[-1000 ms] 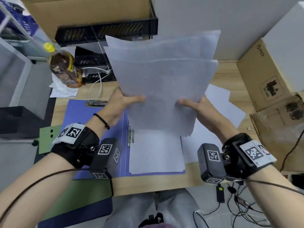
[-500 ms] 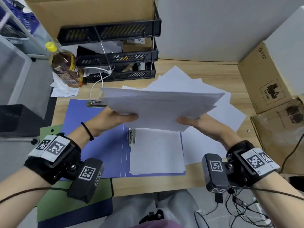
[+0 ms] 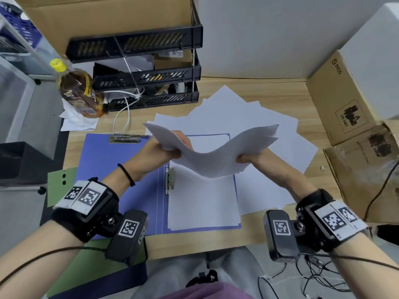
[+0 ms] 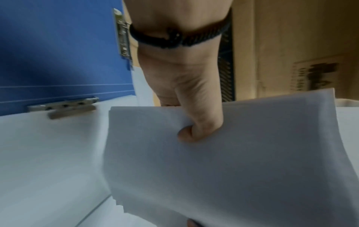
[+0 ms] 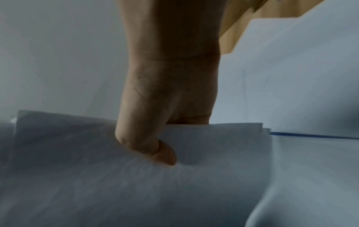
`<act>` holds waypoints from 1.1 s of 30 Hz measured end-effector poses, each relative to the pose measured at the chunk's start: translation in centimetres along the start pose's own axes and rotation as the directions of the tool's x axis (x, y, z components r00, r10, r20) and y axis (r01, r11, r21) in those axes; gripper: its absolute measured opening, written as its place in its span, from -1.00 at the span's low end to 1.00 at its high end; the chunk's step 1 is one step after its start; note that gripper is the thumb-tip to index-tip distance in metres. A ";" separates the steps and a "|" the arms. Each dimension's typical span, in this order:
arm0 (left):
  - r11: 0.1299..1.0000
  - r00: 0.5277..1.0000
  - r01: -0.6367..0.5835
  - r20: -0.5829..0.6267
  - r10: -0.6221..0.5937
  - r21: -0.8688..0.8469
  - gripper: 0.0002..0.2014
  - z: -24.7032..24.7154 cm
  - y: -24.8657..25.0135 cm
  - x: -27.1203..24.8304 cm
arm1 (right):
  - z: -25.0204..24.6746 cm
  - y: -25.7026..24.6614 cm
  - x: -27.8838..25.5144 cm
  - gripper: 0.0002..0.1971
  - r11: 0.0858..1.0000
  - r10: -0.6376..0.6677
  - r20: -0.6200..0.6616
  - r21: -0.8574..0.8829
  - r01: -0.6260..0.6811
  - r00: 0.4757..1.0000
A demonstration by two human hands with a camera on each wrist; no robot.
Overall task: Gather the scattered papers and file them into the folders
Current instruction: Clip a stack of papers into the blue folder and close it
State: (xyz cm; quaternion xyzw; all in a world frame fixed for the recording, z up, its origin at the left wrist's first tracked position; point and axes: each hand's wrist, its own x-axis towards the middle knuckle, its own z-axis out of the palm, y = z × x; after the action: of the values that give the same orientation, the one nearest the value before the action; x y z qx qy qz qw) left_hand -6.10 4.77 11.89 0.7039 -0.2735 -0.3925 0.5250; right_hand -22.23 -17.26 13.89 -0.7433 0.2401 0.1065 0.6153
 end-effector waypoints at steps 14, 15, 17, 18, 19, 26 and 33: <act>0.985 0.981 -0.051 -0.195 0.018 -0.164 -0.63 1.4 1.0 0.9 | -0.4 0.5 0.0 -0.70 0.958 -0.072 -0.255 0.251 0.138 0.964; 0.985 0.981 -0.053 -0.195 0.020 -0.165 -0.65 1.4 0.7 0.8 | -0.3 0.9 -0.1 -0.69 0.963 -0.069 -0.251 0.235 0.130 0.966; 0.981 0.973 -0.070 -0.231 0.027 -0.180 -0.65 1.5 0.2 0.6 | 0.1 2.0 -0.4 -0.70 0.975 -0.043 -0.259 0.198 0.097 0.965; 0.977 0.965 -0.086 -0.259 0.033 -0.197 -0.63 1.5 0.0 0.5 | 0.1 2.4 -0.5 -0.70 0.977 -0.034 -0.282 0.193 0.092 0.959; 0.970 0.958 -0.100 -0.285 0.034 -0.220 -0.61 1.5 -0.1 0.5 | 0.1 2.7 -0.6 -0.71 0.974 -0.028 -0.316 0.204 0.096 0.948; 0.958 0.950 -0.137 -0.308 0.054 -0.254 -0.61 1.5 0.0 0.5 | -0.8 2.6 -0.2 -0.69 0.962 -0.025 -0.446 0.234 0.143 0.895; 0.968 0.980 -0.077 -0.196 0.029 -0.240 -0.56 0.9 -0.4 0.7 | -0.8 2.5 0.0 -0.60 0.975 -0.006 -0.310 0.210 0.074 0.951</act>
State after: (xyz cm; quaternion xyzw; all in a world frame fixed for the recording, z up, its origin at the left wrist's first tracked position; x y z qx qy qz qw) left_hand -6.49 3.90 11.23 0.6600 -0.1899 -0.3399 0.6425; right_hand -23.55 -18.35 11.92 -0.6833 0.3279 -0.0499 0.6505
